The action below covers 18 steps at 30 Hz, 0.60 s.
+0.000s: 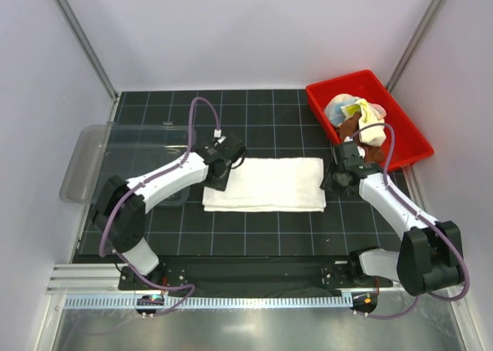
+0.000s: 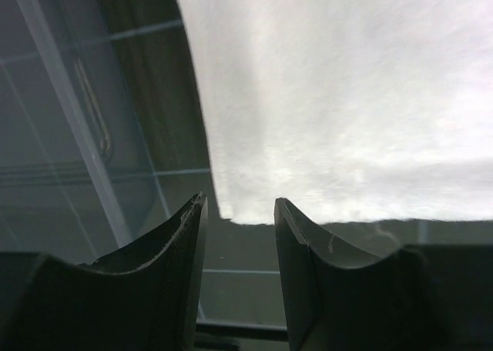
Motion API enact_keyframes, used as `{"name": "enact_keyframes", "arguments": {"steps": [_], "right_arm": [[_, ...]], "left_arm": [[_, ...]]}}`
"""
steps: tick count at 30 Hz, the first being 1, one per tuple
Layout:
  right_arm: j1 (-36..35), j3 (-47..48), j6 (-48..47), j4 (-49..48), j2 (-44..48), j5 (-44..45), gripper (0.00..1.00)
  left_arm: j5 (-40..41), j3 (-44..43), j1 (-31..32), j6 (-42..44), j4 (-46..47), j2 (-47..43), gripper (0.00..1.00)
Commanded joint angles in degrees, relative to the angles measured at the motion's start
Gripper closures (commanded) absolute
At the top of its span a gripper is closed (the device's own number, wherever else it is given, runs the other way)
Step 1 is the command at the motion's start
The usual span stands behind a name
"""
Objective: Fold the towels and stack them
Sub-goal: Fold the towel
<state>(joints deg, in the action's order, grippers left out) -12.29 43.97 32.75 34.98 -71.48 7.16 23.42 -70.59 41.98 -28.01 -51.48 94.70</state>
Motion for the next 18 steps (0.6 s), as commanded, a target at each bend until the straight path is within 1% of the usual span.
{"name": "enact_keyframes", "arguments": {"steps": [1, 2, 3, 4, 5, 6, 8, 9, 11, 12, 15, 18], "right_arm": [[-0.6, 2.0, 2.7, -0.8, 3.0, -6.9, 0.56], [-0.6, 0.3, 4.7, -1.7, 3.4, -11.0, 0.56], [-0.6, -0.7, 5.7, -3.7, 3.5, -12.2, 0.57], [-0.8, -1.8, 6.6, -4.9, 3.4, -13.4, 0.57], [-0.8, -4.5, 8.0, -7.7, 2.8, -15.0, 0.57], [-0.9, -5.7, 8.7, -8.5, 2.6, -14.5, 0.57], [-0.8, -9.3, 9.8, -9.8, 1.7, -12.6, 0.57], [-0.7, -10.1, 10.2, -9.4, 1.3, -9.0, 0.58], [1.4, -12.0, 11.2, -8.1, 1.1, -7.4, 0.60], [2.1, -12.3, 11.4, -7.9, 2.0, -4.6, 0.60], [2.9, -12.2, 11.5, -5.1, 5.1, -2.1, 0.59], [2.7, -11.2, 11.4, -2.4, 7.3, 1.1, 0.57]], "left_arm": [[-5.3, -4.2, -0.1, -2.3, 2.4, -4.3, 0.56], [-6.7, -3.6, -0.1, -2.4, 3.5, -4.4, 0.56], [-8.0, -2.7, 0.0, -2.7, 4.9, -4.4, 0.56], [-9.1, 0.1, 0.0, -3.6, 7.0, -4.3, 0.56], [-8.7, 1.5, 0.0, -4.2, 8.1, -4.3, 0.56], [-8.4, 3.2, 0.0, -4.9, 8.8, -4.1, 0.56], [-7.7, 7.0, 0.0, -6.4, 10.5, -3.1, 0.56], [-7.4, 7.9, 0.0, -7.2, 10.8, -2.7, 0.57], [-6.9, 10.2, 0.2, -9.0, 11.4, -1.9, 0.57], [-5.9, 10.7, 0.4, -9.7, 11.1, -1.8, 0.57], [-4.4, 11.9, 0.6, -11.4, 10.9, -2.1, 0.57], [-5.2, 10.2, 0.7, -11.5, 9.9, -3.7, 0.57]]}}
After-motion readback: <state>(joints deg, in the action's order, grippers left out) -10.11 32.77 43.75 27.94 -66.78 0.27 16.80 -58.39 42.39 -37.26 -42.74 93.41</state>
